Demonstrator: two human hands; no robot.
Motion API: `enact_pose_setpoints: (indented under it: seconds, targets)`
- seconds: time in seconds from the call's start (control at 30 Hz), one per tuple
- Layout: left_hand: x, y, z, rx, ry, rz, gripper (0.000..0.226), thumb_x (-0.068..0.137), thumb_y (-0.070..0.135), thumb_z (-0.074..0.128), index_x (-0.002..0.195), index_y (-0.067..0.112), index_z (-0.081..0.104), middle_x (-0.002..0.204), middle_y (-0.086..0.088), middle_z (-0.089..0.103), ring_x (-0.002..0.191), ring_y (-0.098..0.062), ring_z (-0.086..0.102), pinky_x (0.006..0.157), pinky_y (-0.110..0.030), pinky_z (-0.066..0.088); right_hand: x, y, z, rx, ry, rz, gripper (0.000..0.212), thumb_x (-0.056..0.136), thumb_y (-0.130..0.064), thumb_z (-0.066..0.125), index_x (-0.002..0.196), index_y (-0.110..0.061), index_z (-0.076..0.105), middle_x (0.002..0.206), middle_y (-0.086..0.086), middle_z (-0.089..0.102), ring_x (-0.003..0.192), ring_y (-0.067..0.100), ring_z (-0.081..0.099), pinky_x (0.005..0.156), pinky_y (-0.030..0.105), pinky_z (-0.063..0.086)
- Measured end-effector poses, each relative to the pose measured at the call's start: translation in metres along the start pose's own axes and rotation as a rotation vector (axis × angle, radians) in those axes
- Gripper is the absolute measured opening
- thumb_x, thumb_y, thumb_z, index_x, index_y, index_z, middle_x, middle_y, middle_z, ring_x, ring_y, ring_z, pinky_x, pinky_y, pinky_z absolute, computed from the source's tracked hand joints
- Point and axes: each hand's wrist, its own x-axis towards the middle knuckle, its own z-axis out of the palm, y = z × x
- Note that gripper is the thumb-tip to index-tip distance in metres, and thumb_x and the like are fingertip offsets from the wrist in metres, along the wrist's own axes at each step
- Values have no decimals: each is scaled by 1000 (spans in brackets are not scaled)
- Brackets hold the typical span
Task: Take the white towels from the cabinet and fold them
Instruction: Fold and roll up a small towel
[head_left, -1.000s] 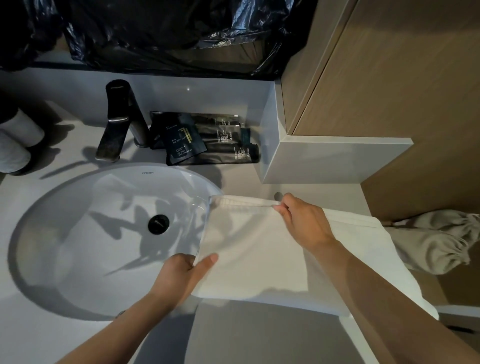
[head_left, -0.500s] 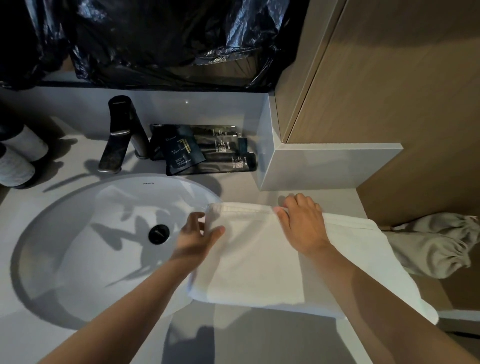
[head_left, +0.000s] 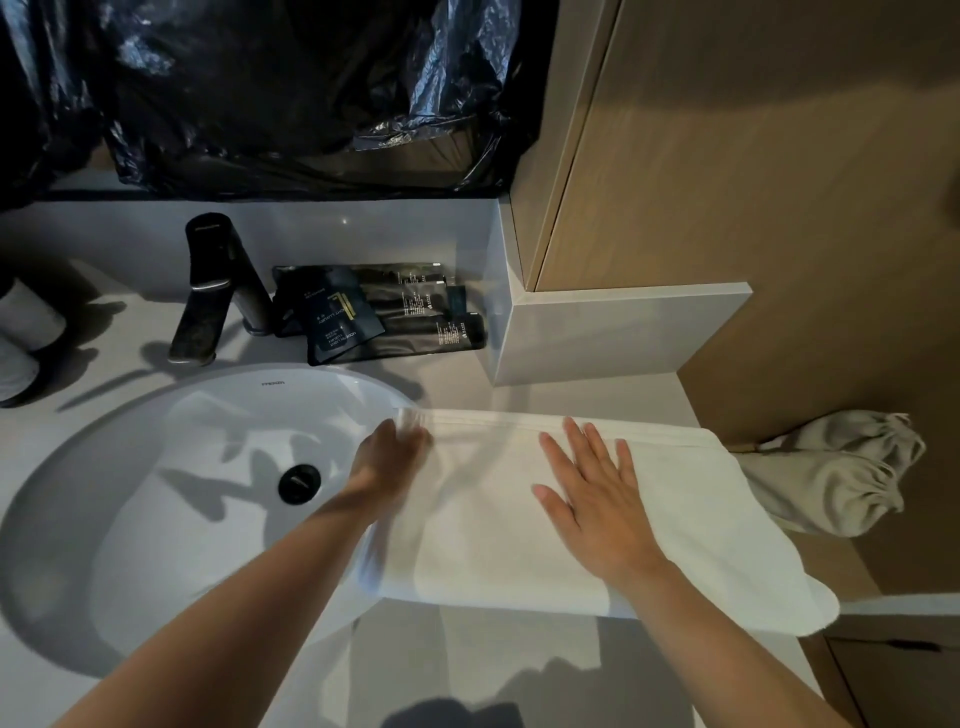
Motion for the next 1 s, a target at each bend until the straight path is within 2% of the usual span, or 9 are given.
enact_pose_setpoints:
  seconds: [0.13,0.27,0.37,0.47,0.63,0.73,0.8,0.93,1.0]
  targets:
    - [-1,-4,-9,-28,-53,-23,45,96,44,40,105,5,60,98,-15,64,81,-27,56,63,-33,37,0,-3,2,-16,-8,176,71,90,-69,-5,153,-38,-10,159,-6,-23,149,20,-20,116,54,-19]
    - [-18,-24,-23,-90,-205,-66,61,85,68,48,96,10,60,85,-7,62,72,-22,58,55,-29,41,-18,5,5,52,16,555,82,85,-71,-9,155,-28,-10,163,9,-14,148,38,-14,116,63,-8]
    - [-31,-37,-20,-72,-183,-61,48,81,62,61,91,15,59,90,-5,65,79,-20,61,59,-29,44,-25,11,6,55,-31,540,85,83,-75,-9,153,-27,-16,162,10,-18,147,38,-19,115,61,-10]
    - [-36,-34,-13,-82,-99,-33,37,89,50,57,94,14,56,95,-8,63,80,-20,57,68,-33,41,-18,16,3,62,-28,521,83,84,-76,-6,153,-32,-16,162,5,-21,147,34,-22,114,61,-13]
    - [-39,-28,-21,-202,-140,-49,39,89,48,59,105,12,58,99,-9,65,85,-25,61,73,-35,46,-8,28,-16,127,-105,507,76,91,-72,7,154,-33,-12,162,-3,-21,148,27,-23,115,60,-14]
    - [-47,-22,-30,-256,-232,-40,43,85,53,62,105,15,62,95,-6,70,84,-24,67,68,-33,52,-22,18,-28,293,-27,379,71,97,-63,20,156,-29,1,164,-3,-11,150,20,-13,120,50,-5]
    - [-52,-21,-33,-244,-283,-11,45,84,53,64,108,15,61,98,-7,70,88,-25,68,75,-36,55,-40,1,-33,378,31,273,72,95,-63,29,156,-28,14,165,-6,2,151,16,1,122,37,8]
    - [-66,-11,-42,-287,-298,52,43,85,45,66,111,12,60,107,-9,69,97,-29,65,94,-48,51,-83,-38,-35,524,58,88,75,86,-75,34,148,-34,36,152,-23,27,140,-3,24,107,4,17]
    - [-73,-1,-47,-334,-317,86,40,85,42,64,110,11,64,104,-11,71,97,-31,67,94,-50,51,-96,-53,-34,530,62,10,67,87,-70,42,144,-37,41,145,-30,30,135,-11,25,106,1,19]
